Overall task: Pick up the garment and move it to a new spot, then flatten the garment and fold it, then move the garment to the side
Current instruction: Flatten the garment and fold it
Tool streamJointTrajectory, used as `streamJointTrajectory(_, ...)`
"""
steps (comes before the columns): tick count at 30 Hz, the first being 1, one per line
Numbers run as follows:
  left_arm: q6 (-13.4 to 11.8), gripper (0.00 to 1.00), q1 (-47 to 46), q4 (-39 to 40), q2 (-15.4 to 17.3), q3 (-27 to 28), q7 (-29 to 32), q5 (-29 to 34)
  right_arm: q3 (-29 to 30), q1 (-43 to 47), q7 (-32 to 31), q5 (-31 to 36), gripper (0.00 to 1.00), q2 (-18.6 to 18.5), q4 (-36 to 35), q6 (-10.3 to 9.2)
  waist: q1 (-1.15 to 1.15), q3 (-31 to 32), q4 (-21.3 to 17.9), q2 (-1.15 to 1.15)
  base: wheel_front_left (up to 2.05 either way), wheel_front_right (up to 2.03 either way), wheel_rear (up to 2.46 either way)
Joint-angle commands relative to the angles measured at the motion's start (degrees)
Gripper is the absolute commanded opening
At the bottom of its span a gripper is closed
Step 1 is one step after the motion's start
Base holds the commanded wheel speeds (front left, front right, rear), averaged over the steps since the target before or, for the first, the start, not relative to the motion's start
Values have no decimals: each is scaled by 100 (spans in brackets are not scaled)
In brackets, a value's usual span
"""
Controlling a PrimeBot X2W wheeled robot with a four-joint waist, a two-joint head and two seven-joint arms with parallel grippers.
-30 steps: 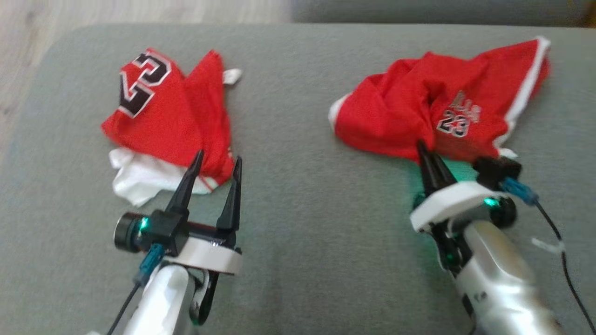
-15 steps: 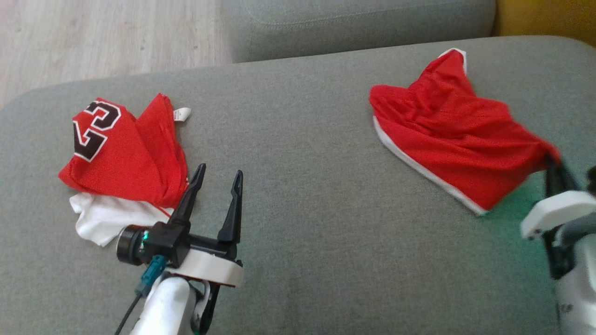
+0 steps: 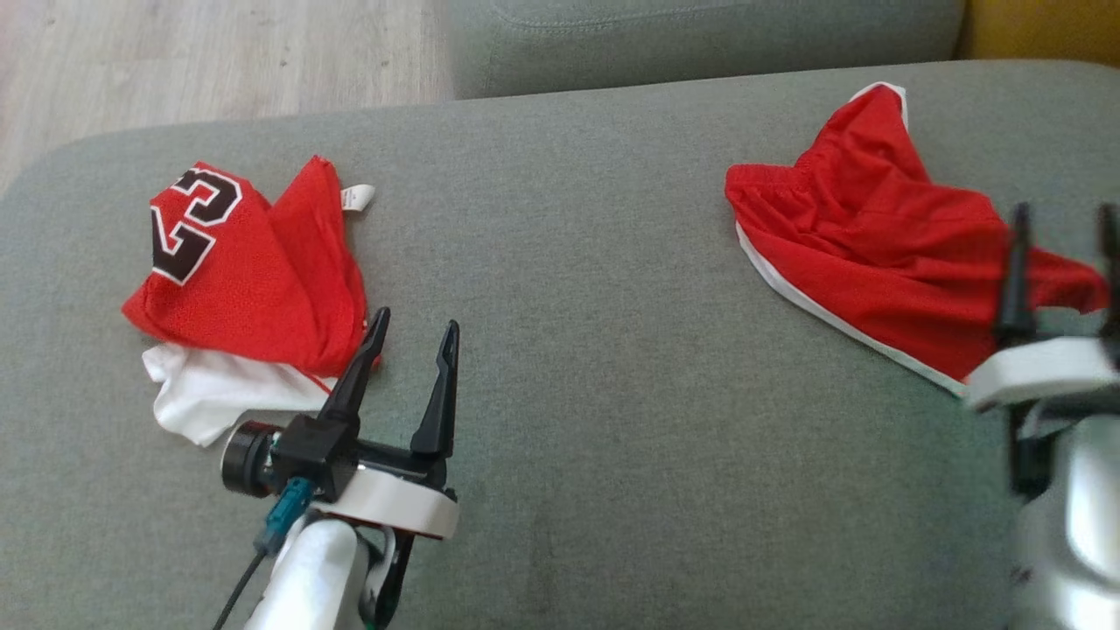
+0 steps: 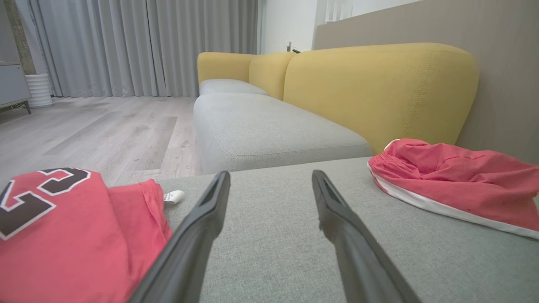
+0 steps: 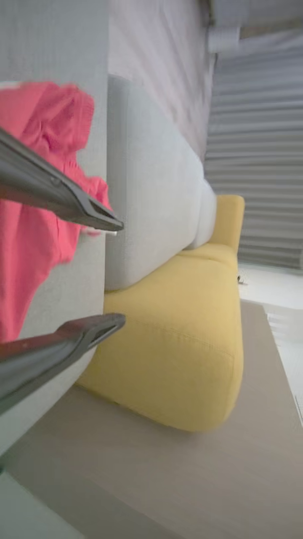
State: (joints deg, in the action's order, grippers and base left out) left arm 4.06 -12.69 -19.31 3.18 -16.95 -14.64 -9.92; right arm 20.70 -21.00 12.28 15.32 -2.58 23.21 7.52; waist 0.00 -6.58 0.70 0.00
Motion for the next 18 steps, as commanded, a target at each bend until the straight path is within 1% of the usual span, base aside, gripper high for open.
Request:
streamJointTrajectory(1,-7,100,-228,158,4,213,-36,68,-566,216,147,-561,100,-36,-249,-3,0,32,1,0,0,0,0)
streamJointTrajectory(5,-8,100,-166,175,3,292,-36,89,-1673,685,255,-1537,100,-32,-739,-3,0,48,-64,0,0,0,0)
streamJointTrajectory(7,-2,100,-158,181,2,300,-36,114,-2046,856,266,-1739,100,-32,-992,-3,0,40,-77,0,0,0,0)
streamJointTrajectory(9,13,100,-176,188,-1,279,-36,131,-2348,976,269,-1796,100,-32,-1151,-3,0,4,-44,0,0,0,0)
streamJointTrajectory(13,47,100,-255,193,-9,208,-36,145,-2635,950,270,-1754,100,-31,-1144,-3,0,-127,104,0,0,0,0)
streamJointTrajectory(16,54,100,-317,178,-14,178,-36,144,-2796,740,257,-1597,100,-31,-841,-3,0,-237,261,0,0,0,0)
streamJointTrajectory(18,54,100,-360,179,-16,167,-36,134,-2843,536,63,-1511,100,-31,-516,-3,0,-342,366,0,0,0,0)
